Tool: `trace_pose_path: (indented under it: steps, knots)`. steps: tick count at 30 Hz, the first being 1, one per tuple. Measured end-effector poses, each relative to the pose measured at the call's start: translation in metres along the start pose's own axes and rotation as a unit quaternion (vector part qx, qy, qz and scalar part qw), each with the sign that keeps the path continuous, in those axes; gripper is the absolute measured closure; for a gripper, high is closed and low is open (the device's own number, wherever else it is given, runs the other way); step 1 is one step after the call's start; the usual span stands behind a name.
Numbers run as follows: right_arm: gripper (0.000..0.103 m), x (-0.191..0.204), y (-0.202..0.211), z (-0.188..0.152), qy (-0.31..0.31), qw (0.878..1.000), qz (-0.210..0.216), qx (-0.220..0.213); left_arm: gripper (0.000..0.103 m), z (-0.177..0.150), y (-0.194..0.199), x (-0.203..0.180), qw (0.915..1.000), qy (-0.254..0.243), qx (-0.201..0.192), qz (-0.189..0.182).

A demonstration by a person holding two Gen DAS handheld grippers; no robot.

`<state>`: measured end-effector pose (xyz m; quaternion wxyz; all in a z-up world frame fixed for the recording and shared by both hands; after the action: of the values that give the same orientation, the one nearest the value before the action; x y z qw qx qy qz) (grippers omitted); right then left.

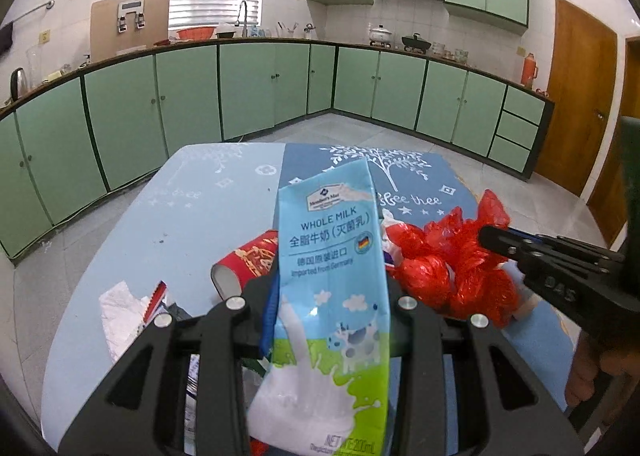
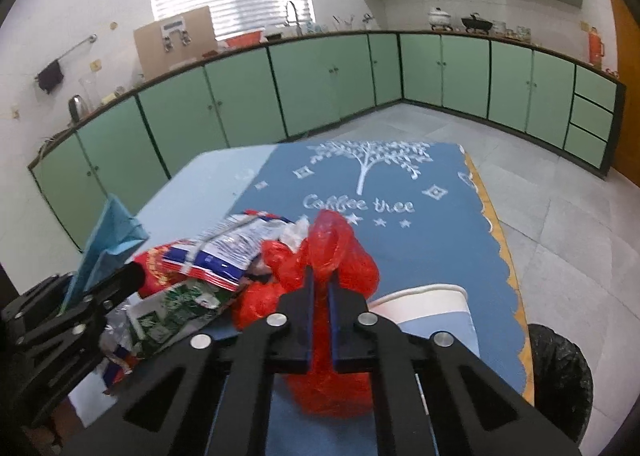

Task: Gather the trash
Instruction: 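Grasp the red plastic bag with the right tool while the left tool holds the carton, then drop the red bag and milk carton into the black bin, opening both tools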

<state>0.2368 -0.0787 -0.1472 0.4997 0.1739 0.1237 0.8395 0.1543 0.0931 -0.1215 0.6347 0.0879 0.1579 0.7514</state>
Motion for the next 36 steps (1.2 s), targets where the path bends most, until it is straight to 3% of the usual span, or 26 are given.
trace_pose_path:
  steps: [6, 10, 17, 22, 28, 34, 36]
  knots:
    - [0.098, -0.004, 0.041, 0.023, -0.032, 0.998, 0.031, -0.044, 0.070, 0.016, 0.013, -0.008, 0.9998, -0.001, -0.021, -0.003]
    - [0.098, -0.019, 0.075, 0.039, -0.060, 0.995, 0.039, -0.076, 0.070, 0.030, 0.026, -0.028, 0.9989, -0.006, -0.039, -0.025]
    - [0.098, -0.071, 0.142, 0.047, -0.076, 0.990, -0.024, -0.119, 0.070, 0.039, 0.035, -0.095, 0.9933, -0.007, -0.044, -0.106]
    - [0.098, -0.124, 0.182, 0.034, -0.092, 0.982, -0.105, -0.124, 0.070, 0.033, 0.031, -0.169, 0.9799, -0.002, -0.026, -0.198]
    - [0.098, -0.188, 0.206, -0.003, -0.121, 0.969, -0.194, -0.093, 0.070, 0.005, 0.011, -0.263, 0.9554, -0.012, 0.015, -0.295]
    - [0.098, -0.231, 0.202, -0.035, -0.148, 0.959, -0.236, -0.058, 0.069, -0.020, -0.015, -0.317, 0.9396, -0.026, 0.054, -0.337]
    - [0.091, -0.241, 0.197, -0.041, -0.152, 0.956, -0.246, -0.048, 0.068, -0.027, -0.022, -0.328, 0.9355, -0.035, 0.067, -0.345]
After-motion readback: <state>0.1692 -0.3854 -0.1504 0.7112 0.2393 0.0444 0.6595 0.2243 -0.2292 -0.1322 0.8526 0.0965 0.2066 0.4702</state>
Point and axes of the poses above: each gripper's, at about its wrist camera, not at the fingertips, and y roughly against the way its jaws point, x to its left, z to its top, the point moved 1 cm from there along -y, roughly the way its jaws point, and after that the axes turned 14 degrees about -x, right-handed, at the moved point
